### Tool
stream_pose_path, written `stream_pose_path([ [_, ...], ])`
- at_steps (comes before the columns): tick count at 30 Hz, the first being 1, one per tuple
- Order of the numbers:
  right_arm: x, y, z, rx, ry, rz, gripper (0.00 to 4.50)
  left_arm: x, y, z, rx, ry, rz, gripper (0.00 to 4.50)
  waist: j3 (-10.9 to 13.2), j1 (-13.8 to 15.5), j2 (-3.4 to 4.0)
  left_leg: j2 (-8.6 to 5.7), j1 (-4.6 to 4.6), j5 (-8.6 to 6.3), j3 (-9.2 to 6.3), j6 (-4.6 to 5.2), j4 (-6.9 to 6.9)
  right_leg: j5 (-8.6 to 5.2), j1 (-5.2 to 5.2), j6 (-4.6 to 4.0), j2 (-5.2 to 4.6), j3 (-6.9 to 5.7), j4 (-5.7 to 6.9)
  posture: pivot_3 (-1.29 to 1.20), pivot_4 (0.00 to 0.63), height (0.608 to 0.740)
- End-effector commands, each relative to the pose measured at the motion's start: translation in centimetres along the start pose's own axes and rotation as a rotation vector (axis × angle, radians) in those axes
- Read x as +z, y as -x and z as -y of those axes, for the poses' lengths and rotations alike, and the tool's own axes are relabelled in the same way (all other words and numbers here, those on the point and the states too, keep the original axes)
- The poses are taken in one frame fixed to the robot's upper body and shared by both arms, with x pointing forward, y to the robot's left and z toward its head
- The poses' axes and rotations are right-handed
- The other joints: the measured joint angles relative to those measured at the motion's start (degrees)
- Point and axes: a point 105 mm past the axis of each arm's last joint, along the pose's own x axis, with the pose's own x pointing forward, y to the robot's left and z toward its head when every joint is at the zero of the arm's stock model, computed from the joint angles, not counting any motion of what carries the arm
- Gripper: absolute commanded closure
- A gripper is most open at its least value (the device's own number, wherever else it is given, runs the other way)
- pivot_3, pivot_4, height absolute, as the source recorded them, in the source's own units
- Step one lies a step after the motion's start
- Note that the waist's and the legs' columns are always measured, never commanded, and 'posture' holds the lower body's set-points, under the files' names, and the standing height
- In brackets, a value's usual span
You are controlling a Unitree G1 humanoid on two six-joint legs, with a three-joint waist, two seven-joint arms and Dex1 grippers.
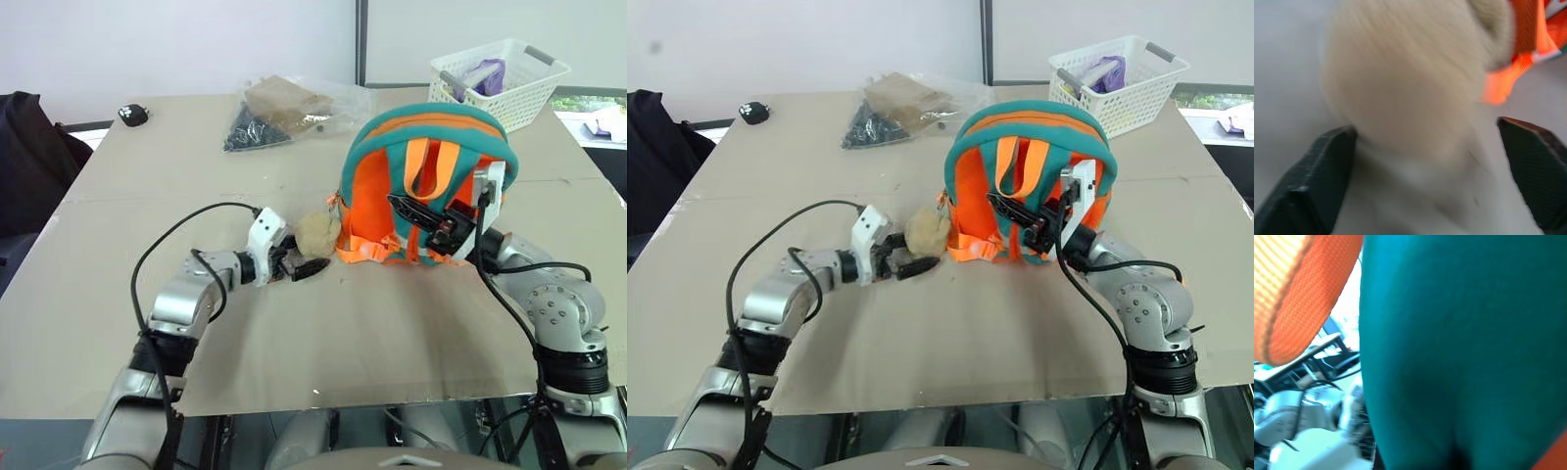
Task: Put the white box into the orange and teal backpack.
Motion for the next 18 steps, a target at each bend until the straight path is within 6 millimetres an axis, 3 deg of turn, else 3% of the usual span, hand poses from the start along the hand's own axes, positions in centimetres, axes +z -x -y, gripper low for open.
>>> stream_pose_path([
  [1, -0.3, 2.2, -0.4, 0.045, 0.085, -0.044, 2.51, 0.6, 2.2, -0.1, 0.024, -0.023, 0.041, 0.00, 0.0, 0.2, 0.00, 0.00, -0.01, 0.00, 0.00, 0.00, 0.00, 0.00, 0.00, 0.00, 0.00, 0.00, -0.02, 0.00, 0.150, 0.740],
  [4, -1.9, 5.7, -1.2, 0.097, 0.175, -0.181, 1.38, -0.5, 4.5, 0.5, 0.031, 0.074, 0.074, 0.00, 0.0, 0.4, -0.02, 0.00, -0.07, -0.01, -0.01, 0.02, -0.05, 0.00, 0.02, 0.00, -0.02, -0.02, -0.20, 0.00, 0.150, 0.740],
  [7, -2.7, 9.0, -0.3, 0.032, 0.253, -0.255, 0.06, -3.0, 5.9, 2.4, 0.027, 0.067, 0.013, 0.00, 0.1, 0.5, -0.02, 0.01, -0.04, -0.03, 0.01, 0.04, -0.10, -0.01, 0.05, 0.01, -0.03, 0.01, -0.27, 0.00, 0.150, 0.740],
  [13, -7.5, 15.3, 1.7, -0.108, 0.310, -0.373, 0.06, -4.4, 6.1, 5.1, 0.126, -0.032, 0.055, 0.00, 0.1, 0.9, -0.05, 0.08, 0.36, -0.04, 0.04, 0.05, -0.15, -0.01, 0.50, 0.01, -0.03, 0.02, -0.34, 0.00, 0.150, 0.740],
  [18, -9.5, 17.4, 2.9, -0.194, 0.352, -0.356, 0.06, -4.7, 5.3, 5.7, 0.141, -0.114, 0.068, 0.00, 0.3, 0.9, -0.01, 0.18, 0.94, -0.08, 0.10, 0.08, -0.31, -0.03, 1.08, 0.01, 0.05, 0.05, -0.48, 0.00, 0.150, 0.740],
])
